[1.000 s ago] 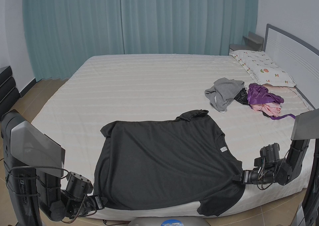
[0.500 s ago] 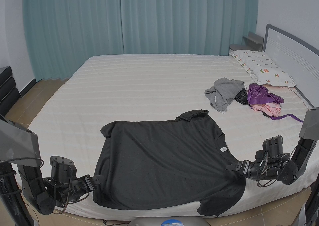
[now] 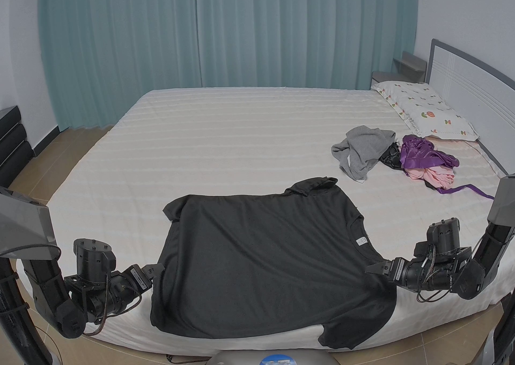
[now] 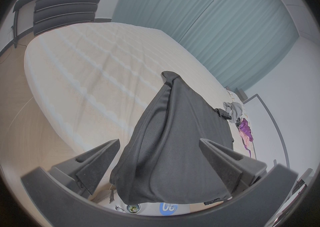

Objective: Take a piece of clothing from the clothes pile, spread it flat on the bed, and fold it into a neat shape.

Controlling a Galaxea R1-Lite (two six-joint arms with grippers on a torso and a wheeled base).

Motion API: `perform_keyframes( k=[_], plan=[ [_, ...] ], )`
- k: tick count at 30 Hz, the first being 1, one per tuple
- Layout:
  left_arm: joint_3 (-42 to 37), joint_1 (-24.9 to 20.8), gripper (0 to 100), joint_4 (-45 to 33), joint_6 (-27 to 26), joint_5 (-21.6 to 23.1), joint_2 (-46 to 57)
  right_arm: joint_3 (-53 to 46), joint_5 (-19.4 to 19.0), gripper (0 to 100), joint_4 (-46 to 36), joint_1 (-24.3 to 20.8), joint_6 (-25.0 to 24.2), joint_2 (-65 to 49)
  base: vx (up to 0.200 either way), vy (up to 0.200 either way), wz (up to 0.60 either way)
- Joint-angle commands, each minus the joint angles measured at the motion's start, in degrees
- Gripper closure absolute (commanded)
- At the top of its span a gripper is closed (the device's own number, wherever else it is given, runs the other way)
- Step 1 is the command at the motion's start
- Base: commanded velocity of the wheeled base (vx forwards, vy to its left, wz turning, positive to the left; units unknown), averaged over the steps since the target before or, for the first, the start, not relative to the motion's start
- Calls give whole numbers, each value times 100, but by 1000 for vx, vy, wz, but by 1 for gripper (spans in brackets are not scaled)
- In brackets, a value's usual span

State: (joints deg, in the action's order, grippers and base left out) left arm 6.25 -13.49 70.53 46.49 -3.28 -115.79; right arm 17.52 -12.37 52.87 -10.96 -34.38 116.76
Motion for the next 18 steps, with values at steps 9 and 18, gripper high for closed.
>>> perform_keyframes(
  k=[9, 18],
  plan=[
    [16, 22, 0, 31, 26, 12, -41, -29, -2, 0, 4, -3, -8, -22, 0, 0, 0],
    [43, -39, 0, 31, 35, 3, -120, -29, -2, 0, 4, -3, -16, -31, 0, 0, 0]
  ],
)
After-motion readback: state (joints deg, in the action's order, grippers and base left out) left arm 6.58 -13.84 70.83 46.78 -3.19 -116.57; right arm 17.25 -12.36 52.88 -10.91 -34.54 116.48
